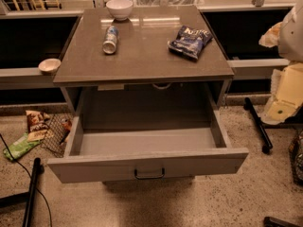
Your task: Close top drawer
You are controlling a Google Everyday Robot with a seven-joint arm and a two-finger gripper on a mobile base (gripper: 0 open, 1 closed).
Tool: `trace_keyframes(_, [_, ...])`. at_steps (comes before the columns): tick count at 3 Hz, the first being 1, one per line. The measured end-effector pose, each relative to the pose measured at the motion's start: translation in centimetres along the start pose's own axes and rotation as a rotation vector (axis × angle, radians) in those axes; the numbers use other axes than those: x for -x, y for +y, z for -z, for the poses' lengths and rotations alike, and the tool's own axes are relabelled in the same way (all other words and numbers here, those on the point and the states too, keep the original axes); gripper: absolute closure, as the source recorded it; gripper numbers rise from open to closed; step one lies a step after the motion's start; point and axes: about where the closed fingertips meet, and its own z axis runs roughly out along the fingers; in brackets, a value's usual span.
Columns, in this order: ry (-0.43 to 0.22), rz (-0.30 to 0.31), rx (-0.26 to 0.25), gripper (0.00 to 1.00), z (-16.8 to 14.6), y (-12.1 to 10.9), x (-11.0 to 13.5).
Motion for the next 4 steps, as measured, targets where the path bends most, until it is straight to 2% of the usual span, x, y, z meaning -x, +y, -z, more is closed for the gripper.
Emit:
trace_keyframes(2, [-0.016, -0.005, 0.014, 0.00, -0.6, 0.2, 0.0])
trace_keyframes(3, [-0.072, -0.009, 0.095, 0.00, -4.8, 2.4, 0.7])
trace_keyframes(4, [-0.126, -0.002, 0.187, 0.00, -9.7, 6.0, 1.7])
